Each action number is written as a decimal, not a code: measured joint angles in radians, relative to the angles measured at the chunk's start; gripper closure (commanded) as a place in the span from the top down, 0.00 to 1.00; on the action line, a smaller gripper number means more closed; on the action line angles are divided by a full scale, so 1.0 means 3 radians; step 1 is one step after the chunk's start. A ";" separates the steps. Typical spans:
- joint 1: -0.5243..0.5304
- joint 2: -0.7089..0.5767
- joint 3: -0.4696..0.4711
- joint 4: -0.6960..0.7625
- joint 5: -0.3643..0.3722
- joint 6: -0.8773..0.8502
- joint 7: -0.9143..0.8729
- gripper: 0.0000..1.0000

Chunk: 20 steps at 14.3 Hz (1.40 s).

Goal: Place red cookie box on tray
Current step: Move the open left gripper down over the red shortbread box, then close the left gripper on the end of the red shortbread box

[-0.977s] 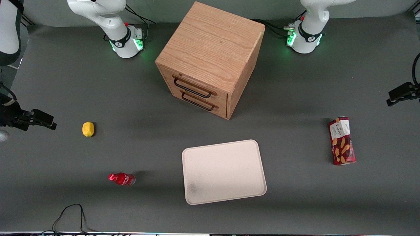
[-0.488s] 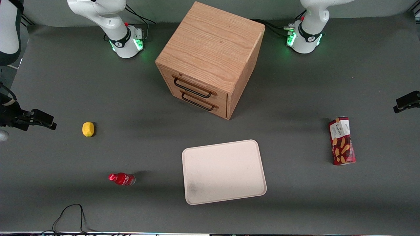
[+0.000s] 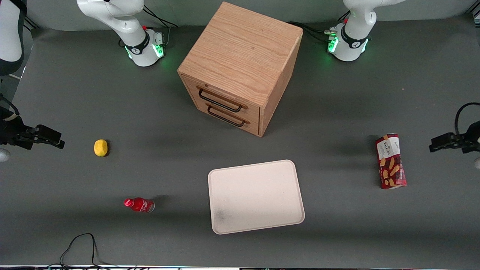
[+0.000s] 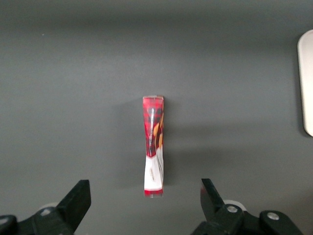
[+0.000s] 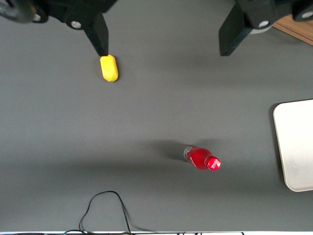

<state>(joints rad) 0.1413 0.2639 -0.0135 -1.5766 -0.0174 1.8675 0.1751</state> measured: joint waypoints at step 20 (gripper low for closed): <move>0.0001 0.0507 0.0001 -0.1435 0.0000 0.2019 0.0001 1.00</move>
<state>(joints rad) 0.1415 0.4159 -0.0131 -2.0070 -0.0176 2.4731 0.1753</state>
